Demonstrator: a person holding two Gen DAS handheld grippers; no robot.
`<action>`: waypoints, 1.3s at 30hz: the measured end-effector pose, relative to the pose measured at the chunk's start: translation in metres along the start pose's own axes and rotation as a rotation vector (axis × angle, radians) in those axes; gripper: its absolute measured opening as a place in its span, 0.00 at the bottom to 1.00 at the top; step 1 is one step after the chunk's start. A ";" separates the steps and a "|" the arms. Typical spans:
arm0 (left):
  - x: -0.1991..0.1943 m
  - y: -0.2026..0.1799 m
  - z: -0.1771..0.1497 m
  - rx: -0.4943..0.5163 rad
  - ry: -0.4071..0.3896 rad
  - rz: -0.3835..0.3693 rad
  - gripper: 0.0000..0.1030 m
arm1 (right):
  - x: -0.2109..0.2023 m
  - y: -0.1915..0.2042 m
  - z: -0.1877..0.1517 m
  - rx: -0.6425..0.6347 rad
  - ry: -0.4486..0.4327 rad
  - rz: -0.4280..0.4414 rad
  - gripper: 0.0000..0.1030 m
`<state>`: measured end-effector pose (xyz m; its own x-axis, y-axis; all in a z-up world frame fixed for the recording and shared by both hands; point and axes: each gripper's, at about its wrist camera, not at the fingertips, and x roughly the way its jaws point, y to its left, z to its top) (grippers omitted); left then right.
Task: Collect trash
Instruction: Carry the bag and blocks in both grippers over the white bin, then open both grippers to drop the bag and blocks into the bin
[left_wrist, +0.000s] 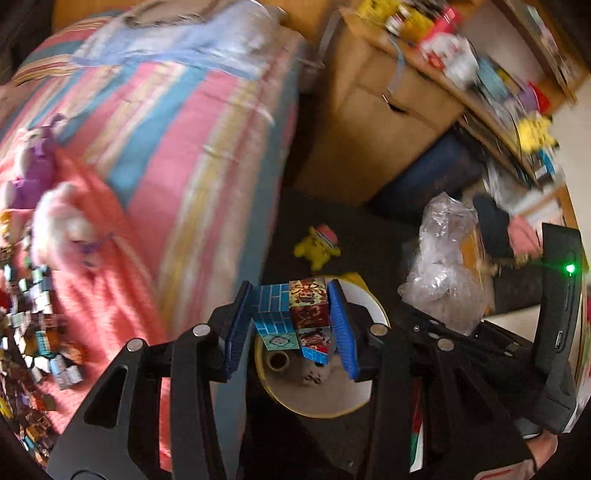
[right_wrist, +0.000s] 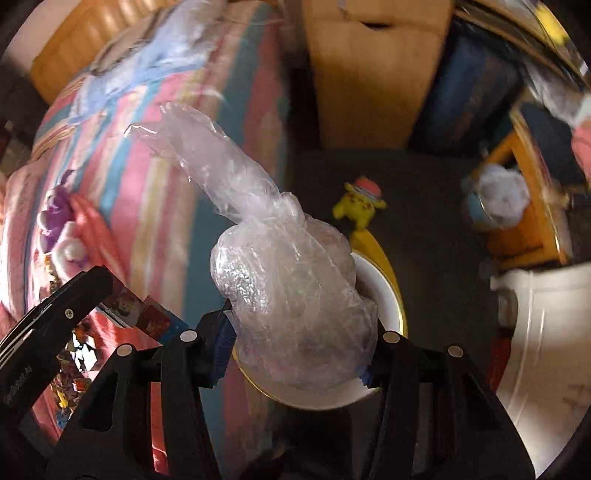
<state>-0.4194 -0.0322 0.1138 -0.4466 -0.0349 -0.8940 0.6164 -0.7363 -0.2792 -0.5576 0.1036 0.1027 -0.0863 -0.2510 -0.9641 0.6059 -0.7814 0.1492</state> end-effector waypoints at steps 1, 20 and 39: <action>0.007 -0.007 -0.003 0.019 0.017 -0.005 0.38 | 0.003 -0.007 -0.003 0.011 0.009 -0.006 0.50; 0.056 -0.036 -0.034 0.104 0.162 -0.020 0.39 | 0.049 -0.031 -0.045 0.068 0.172 -0.024 0.56; 0.018 0.014 -0.028 -0.059 0.077 0.053 0.39 | 0.044 0.015 -0.014 -0.050 0.134 0.019 0.65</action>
<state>-0.4006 -0.0246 0.0837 -0.3629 -0.0193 -0.9316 0.6758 -0.6938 -0.2489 -0.5414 0.0890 0.0599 0.0304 -0.1842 -0.9824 0.6454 -0.7469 0.1601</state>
